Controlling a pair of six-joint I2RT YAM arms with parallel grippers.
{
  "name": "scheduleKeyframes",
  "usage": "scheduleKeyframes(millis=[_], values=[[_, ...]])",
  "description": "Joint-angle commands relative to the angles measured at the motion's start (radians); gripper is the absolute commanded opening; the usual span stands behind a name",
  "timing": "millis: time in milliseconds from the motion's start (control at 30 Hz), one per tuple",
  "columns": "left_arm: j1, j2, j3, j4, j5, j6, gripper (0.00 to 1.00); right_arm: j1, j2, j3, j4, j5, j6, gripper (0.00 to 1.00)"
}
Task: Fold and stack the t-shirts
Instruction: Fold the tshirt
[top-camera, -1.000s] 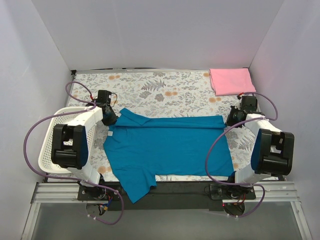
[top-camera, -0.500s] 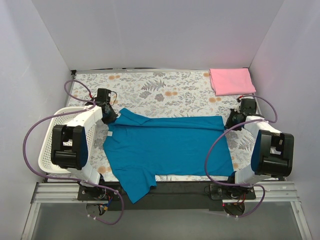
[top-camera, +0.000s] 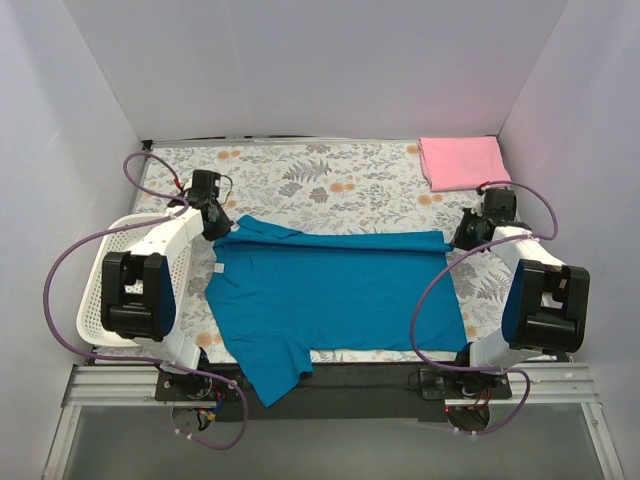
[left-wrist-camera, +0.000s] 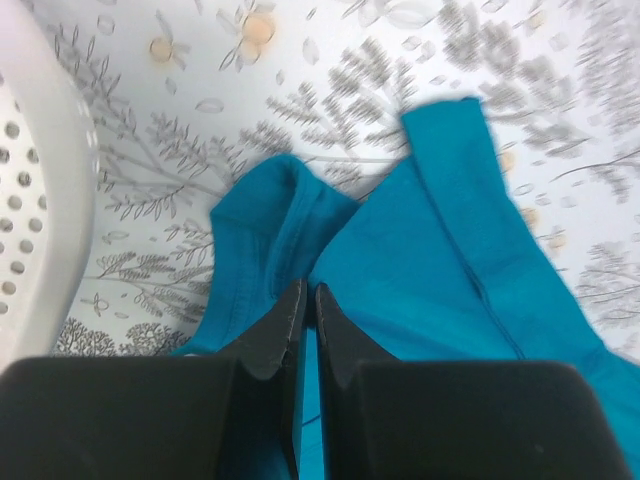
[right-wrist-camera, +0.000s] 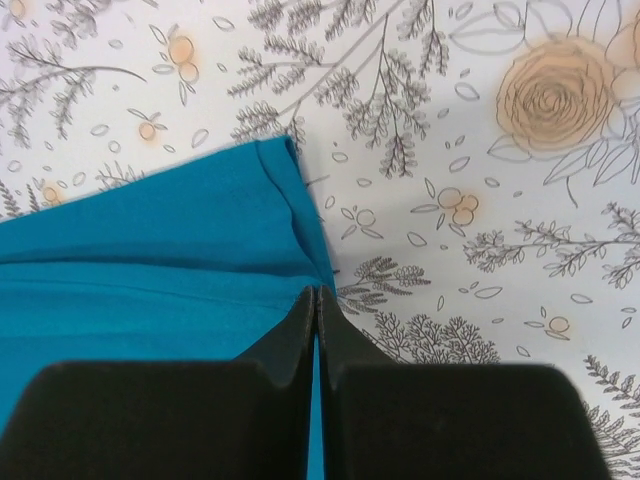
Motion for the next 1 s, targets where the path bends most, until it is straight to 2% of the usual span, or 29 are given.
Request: scheduleKeyframes(millis=[0, 200, 367, 467, 500, 633, 700, 733, 800, 833, 967], values=[[0.008, -0.051, -0.073, -0.004, -0.057, -0.019, 0.0, -0.005, -0.022, -0.041, 0.002, 0.017, 0.002, 0.01], [0.008, -0.039, -0.13, 0.014, -0.043, -0.033, 0.0, -0.005, 0.001, -0.067, 0.014, -0.003, 0.008, 0.03], [0.008, -0.036, -0.143, 0.019, -0.02, -0.042, 0.0, -0.005, 0.009, -0.073, 0.016, -0.032, 0.005, 0.18], [0.008, -0.079, -0.159, 0.034, -0.008, -0.042, 0.11, 0.001, -0.022, -0.07, 0.007, -0.029, -0.001, 0.26], [0.008, -0.109, -0.159, 0.039, -0.002, -0.04, 0.18, 0.014, -0.042, -0.06, -0.004, -0.017, -0.006, 0.28], [0.007, -0.187, -0.167, 0.04, 0.008, -0.04, 0.34, 0.067, -0.091, -0.023, -0.019, 0.017, -0.033, 0.31], [0.007, -0.229, -0.188, 0.048, 0.008, -0.042, 0.41, 0.136, -0.108, 0.015, -0.019, 0.047, -0.053, 0.32], [0.005, -0.246, -0.201, 0.052, 0.012, -0.043, 0.47, 0.234, -0.116, 0.031, -0.018, 0.061, -0.074, 0.32], [0.002, -0.307, -0.242, 0.071, 0.015, -0.039, 0.53, 0.318, -0.114, 0.078, -0.013, 0.09, -0.094, 0.32], [0.001, -0.33, -0.258, 0.075, 0.014, -0.039, 0.58, 0.404, -0.11, 0.095, 0.0, 0.095, -0.111, 0.33], [-0.011, -0.419, -0.33, 0.103, 0.014, -0.031, 0.6, 0.604, -0.047, 0.195, 0.059, 0.075, -0.165, 0.35]])
